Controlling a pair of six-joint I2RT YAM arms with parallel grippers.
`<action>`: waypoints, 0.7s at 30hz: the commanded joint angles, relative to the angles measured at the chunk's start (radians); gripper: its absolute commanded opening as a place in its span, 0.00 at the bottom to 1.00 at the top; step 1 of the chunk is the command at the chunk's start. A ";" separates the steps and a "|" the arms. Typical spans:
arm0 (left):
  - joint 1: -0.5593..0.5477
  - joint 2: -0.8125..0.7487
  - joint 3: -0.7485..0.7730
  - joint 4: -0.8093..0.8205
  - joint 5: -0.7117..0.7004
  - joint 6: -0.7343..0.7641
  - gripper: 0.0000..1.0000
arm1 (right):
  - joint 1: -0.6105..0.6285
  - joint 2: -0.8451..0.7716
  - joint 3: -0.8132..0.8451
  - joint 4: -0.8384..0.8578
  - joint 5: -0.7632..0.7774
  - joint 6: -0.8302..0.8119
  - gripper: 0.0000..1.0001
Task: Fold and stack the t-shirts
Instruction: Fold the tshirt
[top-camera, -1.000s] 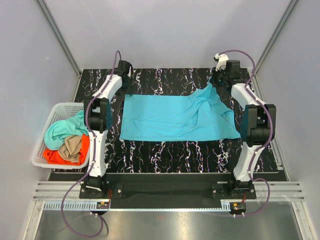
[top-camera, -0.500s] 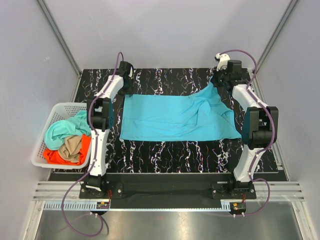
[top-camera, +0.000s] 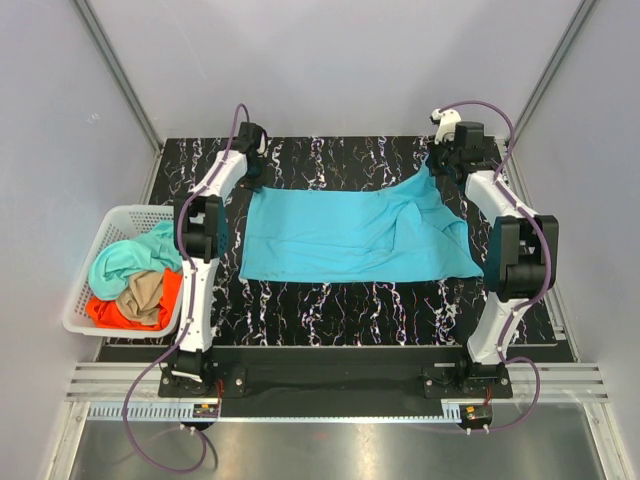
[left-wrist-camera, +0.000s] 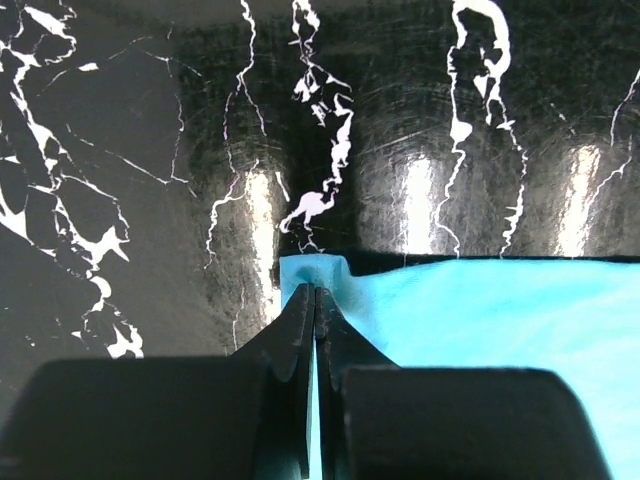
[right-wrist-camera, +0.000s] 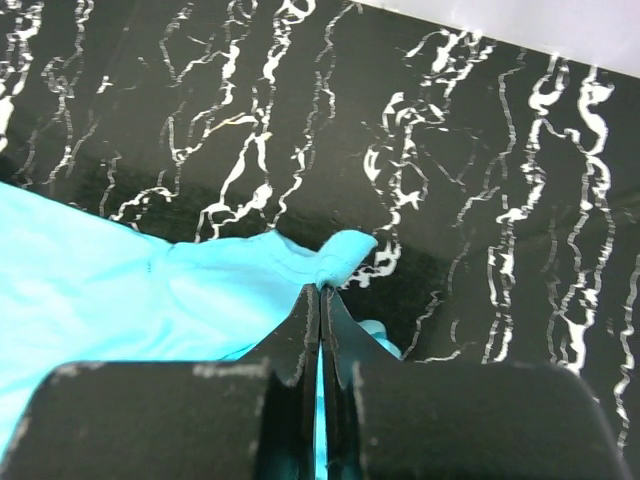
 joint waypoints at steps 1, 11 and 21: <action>0.008 -0.106 -0.021 0.053 0.012 -0.022 0.00 | 0.005 -0.086 -0.003 0.019 0.052 -0.035 0.00; 0.016 -0.201 -0.073 0.059 -0.033 -0.050 0.00 | 0.002 -0.143 -0.037 0.019 0.073 -0.024 0.00; 0.016 -0.289 -0.157 0.056 -0.065 -0.065 0.00 | 0.003 -0.200 -0.071 -0.053 0.170 -0.003 0.00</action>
